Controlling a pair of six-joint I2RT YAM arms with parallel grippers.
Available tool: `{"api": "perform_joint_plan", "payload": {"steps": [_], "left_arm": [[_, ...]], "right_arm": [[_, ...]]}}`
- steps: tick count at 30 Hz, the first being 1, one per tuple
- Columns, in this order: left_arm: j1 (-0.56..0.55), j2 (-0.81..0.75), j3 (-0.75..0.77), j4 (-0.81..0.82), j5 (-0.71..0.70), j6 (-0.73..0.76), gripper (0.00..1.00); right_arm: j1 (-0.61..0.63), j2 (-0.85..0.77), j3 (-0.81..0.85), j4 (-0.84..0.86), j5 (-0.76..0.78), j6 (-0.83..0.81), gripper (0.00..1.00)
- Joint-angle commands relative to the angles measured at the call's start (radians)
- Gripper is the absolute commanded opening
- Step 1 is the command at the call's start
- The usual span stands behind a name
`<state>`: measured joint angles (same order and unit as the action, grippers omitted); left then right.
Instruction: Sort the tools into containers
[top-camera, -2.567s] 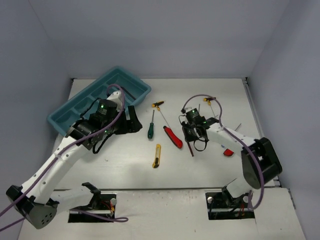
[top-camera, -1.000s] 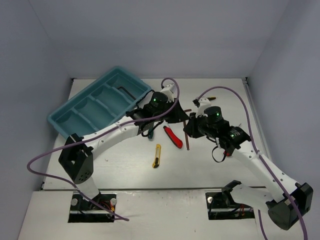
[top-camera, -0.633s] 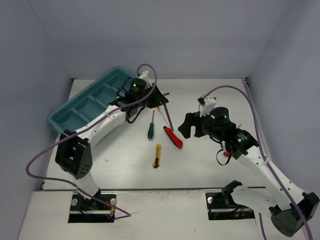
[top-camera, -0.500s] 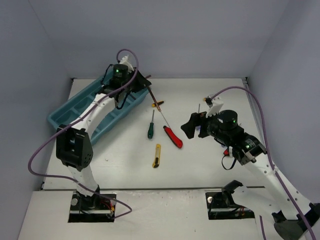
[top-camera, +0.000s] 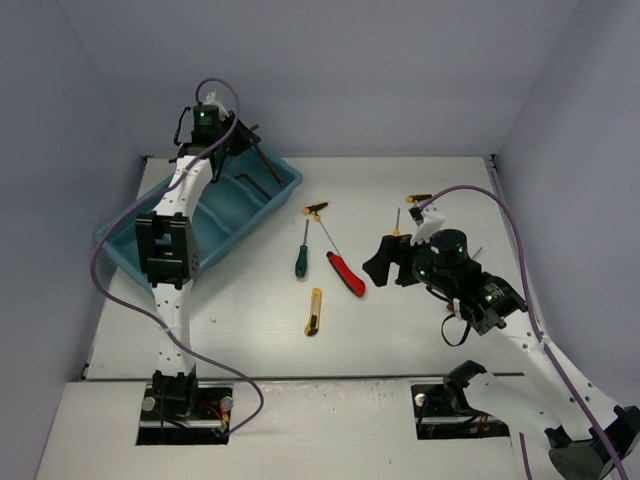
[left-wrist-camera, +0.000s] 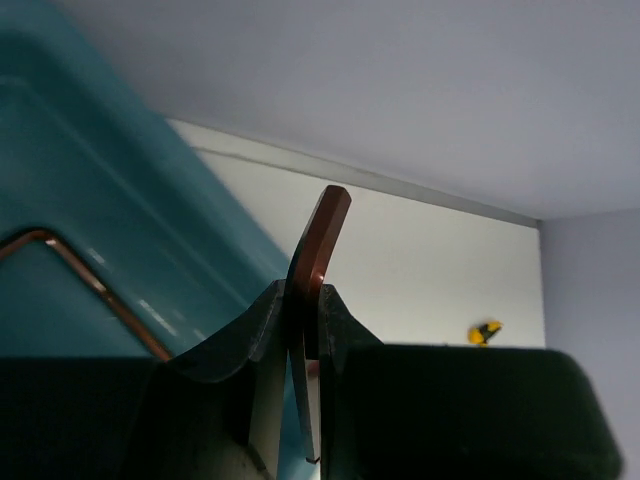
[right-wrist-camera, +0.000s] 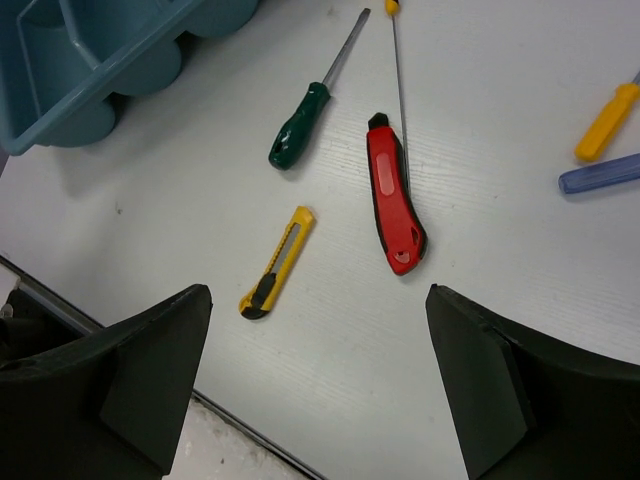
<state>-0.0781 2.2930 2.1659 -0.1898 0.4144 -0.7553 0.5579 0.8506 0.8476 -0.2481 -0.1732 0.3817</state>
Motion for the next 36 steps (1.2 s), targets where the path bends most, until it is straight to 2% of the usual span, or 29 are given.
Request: {"api": "perform_joint_plan", "payload": {"steps": [1, 3, 4, 6, 7, 10, 15, 20, 25, 27, 31, 36], "left_arm": [[0.044, 0.007, 0.087, 0.027, 0.040, -0.023, 0.00], [0.051, 0.026, 0.088, 0.024, 0.034, -0.032, 0.08], [0.054, 0.033, 0.088, 0.019, 0.030, -0.034, 0.17], [0.055, 0.044, 0.091, 0.004, 0.018, -0.029, 0.47], [0.055, 0.050, 0.094, -0.006, 0.013, -0.020, 0.57], [0.055, 0.060, 0.140, -0.071, 0.007, 0.007, 0.68], [0.043, -0.022, 0.150, -0.121, 0.026, 0.041, 0.75], [-0.023, -0.227, 0.117, -0.289, -0.049, 0.157, 0.77], [-0.170, -0.470, -0.120, -0.373, -0.199, 0.214, 0.78], [-0.270, -0.558, -0.230, -0.412, -0.272, 0.257, 0.78], [-0.441, -0.664, -0.418, -0.470, -0.402, 0.292, 0.77], [-0.569, -0.672, -0.517, -0.552, -0.516, 0.289, 0.78]], "right_arm": [[0.007, 0.009, 0.004, 0.046, -0.025, 0.023, 0.86], [0.007, 0.009, 0.000, 0.045, -0.022, 0.027, 0.86], [0.007, 0.008, -0.002, 0.044, -0.019, 0.028, 0.86], [0.007, 0.007, -0.007, 0.043, -0.015, 0.029, 0.86], [0.007, 0.007, -0.009, 0.042, -0.014, 0.030, 0.86], [0.007, 0.005, -0.015, 0.041, -0.012, 0.035, 0.86], [0.007, 0.008, -0.013, 0.037, 0.010, 0.027, 0.87], [0.005, 0.026, 0.002, 0.031, 0.077, 0.006, 0.87], [0.000, 0.038, 0.039, 0.014, 0.166, -0.029, 0.87], [-0.005, 0.045, 0.054, -0.001, 0.230, -0.042, 0.87], [-0.011, 0.051, 0.071, -0.011, 0.244, -0.063, 0.87], [-0.013, 0.039, 0.057, -0.016, 0.218, -0.055, 0.87]]}}
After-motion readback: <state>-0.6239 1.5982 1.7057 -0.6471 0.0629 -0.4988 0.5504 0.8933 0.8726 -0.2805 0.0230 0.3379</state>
